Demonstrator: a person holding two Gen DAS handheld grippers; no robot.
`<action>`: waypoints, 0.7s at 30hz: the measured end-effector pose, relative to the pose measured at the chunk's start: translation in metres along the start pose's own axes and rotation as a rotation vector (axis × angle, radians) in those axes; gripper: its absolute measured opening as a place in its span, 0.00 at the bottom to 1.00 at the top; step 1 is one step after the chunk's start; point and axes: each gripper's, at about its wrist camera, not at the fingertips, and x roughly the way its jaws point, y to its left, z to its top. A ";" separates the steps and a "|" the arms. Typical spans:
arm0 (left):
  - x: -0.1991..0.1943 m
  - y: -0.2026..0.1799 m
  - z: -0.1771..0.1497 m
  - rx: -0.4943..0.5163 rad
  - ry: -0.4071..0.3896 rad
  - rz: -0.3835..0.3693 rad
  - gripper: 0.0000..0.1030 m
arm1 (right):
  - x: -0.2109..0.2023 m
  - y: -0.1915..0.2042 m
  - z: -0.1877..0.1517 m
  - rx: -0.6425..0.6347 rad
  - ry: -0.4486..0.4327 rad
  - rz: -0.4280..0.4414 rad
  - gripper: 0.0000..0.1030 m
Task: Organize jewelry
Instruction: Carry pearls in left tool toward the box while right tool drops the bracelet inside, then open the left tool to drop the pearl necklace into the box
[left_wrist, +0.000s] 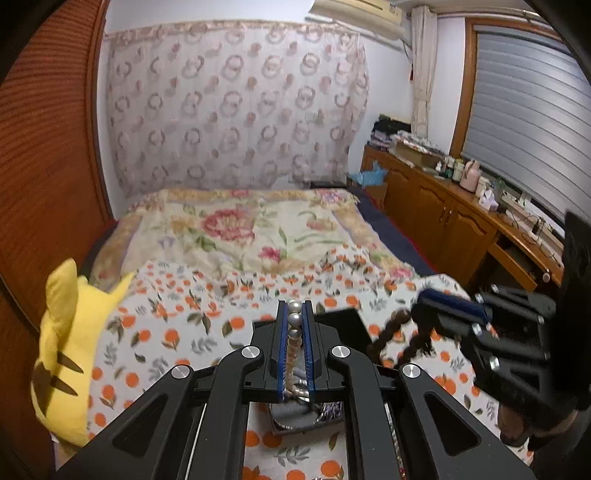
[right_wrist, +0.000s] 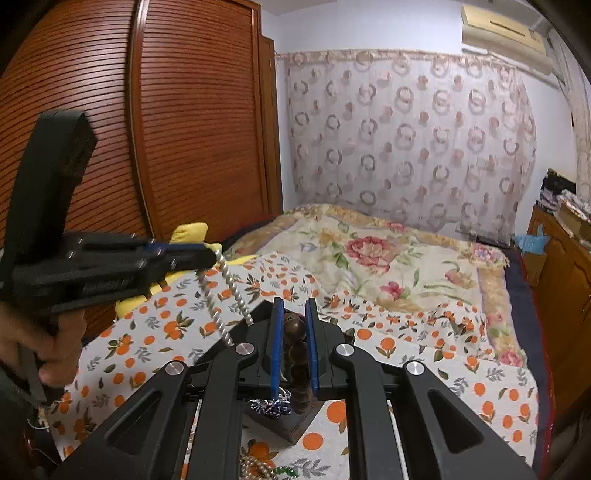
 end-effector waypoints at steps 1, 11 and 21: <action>0.004 0.001 -0.004 0.000 0.010 0.000 0.06 | 0.007 -0.002 -0.001 0.009 0.013 0.004 0.13; 0.023 -0.001 -0.033 0.001 0.070 -0.015 0.06 | 0.046 0.003 -0.016 0.007 0.100 -0.015 0.13; 0.025 -0.001 -0.040 0.004 0.086 -0.018 0.07 | 0.046 0.001 -0.022 0.041 0.111 0.003 0.15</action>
